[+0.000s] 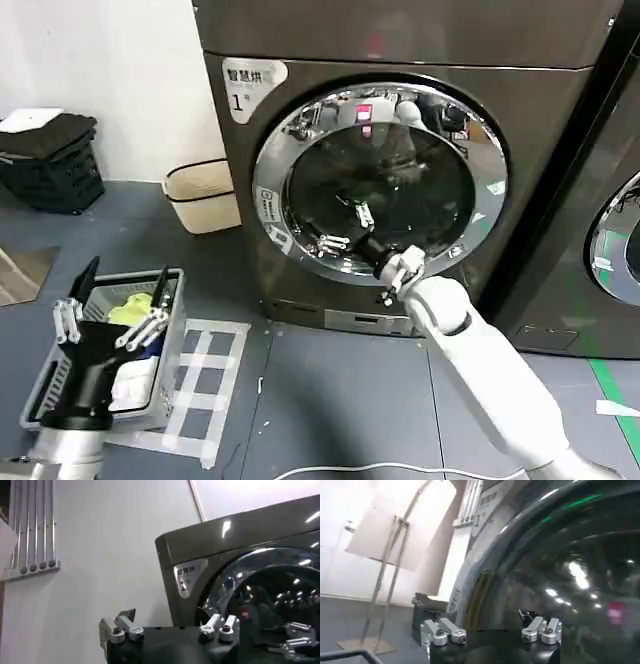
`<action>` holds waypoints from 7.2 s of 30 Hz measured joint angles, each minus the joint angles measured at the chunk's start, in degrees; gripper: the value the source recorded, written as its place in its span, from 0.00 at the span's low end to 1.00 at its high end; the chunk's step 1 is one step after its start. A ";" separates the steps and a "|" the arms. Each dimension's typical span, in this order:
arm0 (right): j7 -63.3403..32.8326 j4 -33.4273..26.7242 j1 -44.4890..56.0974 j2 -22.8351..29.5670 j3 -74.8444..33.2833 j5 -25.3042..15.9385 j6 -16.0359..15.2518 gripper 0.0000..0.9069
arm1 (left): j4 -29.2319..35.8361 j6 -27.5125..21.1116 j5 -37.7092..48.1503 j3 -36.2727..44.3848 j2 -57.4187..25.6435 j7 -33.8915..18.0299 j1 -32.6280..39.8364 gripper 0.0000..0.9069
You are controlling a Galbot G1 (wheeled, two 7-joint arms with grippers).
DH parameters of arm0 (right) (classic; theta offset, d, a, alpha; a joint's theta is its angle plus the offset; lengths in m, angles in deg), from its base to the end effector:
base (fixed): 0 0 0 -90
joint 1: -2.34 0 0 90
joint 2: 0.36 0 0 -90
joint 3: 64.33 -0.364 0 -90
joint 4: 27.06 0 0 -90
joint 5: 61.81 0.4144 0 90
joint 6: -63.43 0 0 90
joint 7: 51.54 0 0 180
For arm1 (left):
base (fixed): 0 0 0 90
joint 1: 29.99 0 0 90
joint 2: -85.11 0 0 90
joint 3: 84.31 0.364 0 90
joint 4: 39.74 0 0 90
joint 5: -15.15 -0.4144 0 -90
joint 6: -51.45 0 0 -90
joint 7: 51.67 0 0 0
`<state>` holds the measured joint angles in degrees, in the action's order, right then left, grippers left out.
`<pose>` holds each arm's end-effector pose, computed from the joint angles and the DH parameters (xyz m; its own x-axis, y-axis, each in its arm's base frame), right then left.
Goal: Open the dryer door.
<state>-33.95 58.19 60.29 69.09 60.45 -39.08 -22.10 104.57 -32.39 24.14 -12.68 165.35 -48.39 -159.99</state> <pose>0.5293 0.0808 -0.2062 -0.6370 -0.7435 -0.2035 -0.6955 0.6681 -0.2643 0.1667 0.0797 -0.1583 -0.9285 0.0343 -0.3697 -0.0444 0.9783 0.2022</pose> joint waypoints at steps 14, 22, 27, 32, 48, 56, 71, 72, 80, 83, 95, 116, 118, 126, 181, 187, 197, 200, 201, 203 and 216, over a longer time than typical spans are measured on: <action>0.38 -5.45 -4.00 2.98 3.59 -0.04 0.44 1.00 | 0.22 -0.01 -0.14 0.01 0.20 0.13 0.01 1.00; 0.87 -7.14 -5.65 3.77 5.05 0.26 0.42 1.00 | 0.23 -0.04 -0.17 0.02 0.20 0.33 0.04 1.00; 1.40 -8.42 -6.77 4.27 5.90 0.70 0.42 1.00 | 0.23 -0.04 -0.17 0.02 0.20 0.36 0.07 1.00; 1.79 -9.16 -7.69 4.66 6.54 1.37 0.27 1.00 | 0.29 -0.04 -0.15 0.01 0.22 0.37 -0.03 1.00; 3.99 -10.90 -9.92 5.68 8.19 2.40 0.17 1.00 | 0.44 -0.03 0.11 -0.19 0.28 0.39 -0.11 1.00; 6.65 -12.64 -11.21 5.86 9.15 3.34 0.94 1.00 | 0.49 -0.03 0.16 -0.22 0.33 0.40 -0.18 1.00; 13.61 -14.12 -12.70 5.41 10.23 6.67 2.93 1.00 | 0.65 -0.09 0.08 -0.23 0.32 0.48 -0.19 1.00; 14.00 -14.08 -12.72 5.30 10.23 6.84 3.05 1.00 | 0.65 -0.12 0.08 -0.23 0.32 0.49 -0.16 1.00; 15.93 -12.47 -12.59 3.70 10.34 9.71 2.80 1.00 | 0.65 -0.39 0.02 -0.11 0.17 0.57 0.11 1.00; 16.11 -11.60 -12.28 2.92 10.34 10.45 2.42 1.00 | 0.57 -0.71 0.03 -0.04 -0.02 0.61 0.56 1.00; 19.81 -7.57 -11.04 -0.57 11.01 12.94 3.02 1.00 | -2.82 -2.08 3.78 -1.61 -4.12 1.55 3.38 1.00; 34.36 -3.22 -9.66 -5.59 10.40 18.09 7.37 1.00 | -13.26 -5.04 9.90 -1.93 -16.23 1.95 13.24 1.00; 36.31 -3.22 -9.56 -5.73 10.17 18.89 7.48 1.00 | -14.17 -5.01 10.05 -1.58 -17.07 2.19 14.02 1.00; 42.74 -2.34 -8.66 -6.85 8.92 20.67 7.65 1.00 | -17.35 -4.97 11.08 -0.18 -20.31 2.82 17.19 1.00; 64.82 9.42 9.61 -24.03 -13.62 23.89 4.99 1.00 | -40.04 -0.66 12.09 35.50 -36.41 21.27 51.00 1.00; 65.50 12.03 20.46 -27.22 -24.13 23.89 5.23 1.00 | -42.08 0.12 12.49 41.53 -35.65 22.35 56.59 1.00; 66.07 15.87 40.95 -27.20 -44.88 24.75 7.21 1.00 | -43.94 1.64 14.20 50.02 -33.90 24.33 62.89 1.00; 66.06 16.96 47.13 -26.12 -51.69 25.22 7.62 1.00 | -44.67 2.29 14.83 52.06 -33.18 24.91 64.45 1.00; 66.06 17.51 49.51 -25.48 -54.13 25.32 7.79 1.00 | -44.82 2.47 15.06 52.63 -32.99 25.04 64.85 1.00; 66.07 18.32 53.55 -24.33 -58.16 25.43 8.06 1.00 | -45.31 2.92 15.47 53.84 -32.54 25.36 65.79 1.00; 65.58 19.89 72.92 -11.81 -78.26 26.38 16.96 1.00 | -45.74 5.12 17.26 61.52 -30.14 26.31 71.17 1.00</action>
<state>31.63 78.09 133.21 57.28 -17.80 -12.69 -5.14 58.83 -27.27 41.40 48.84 135.20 -22.09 -88.82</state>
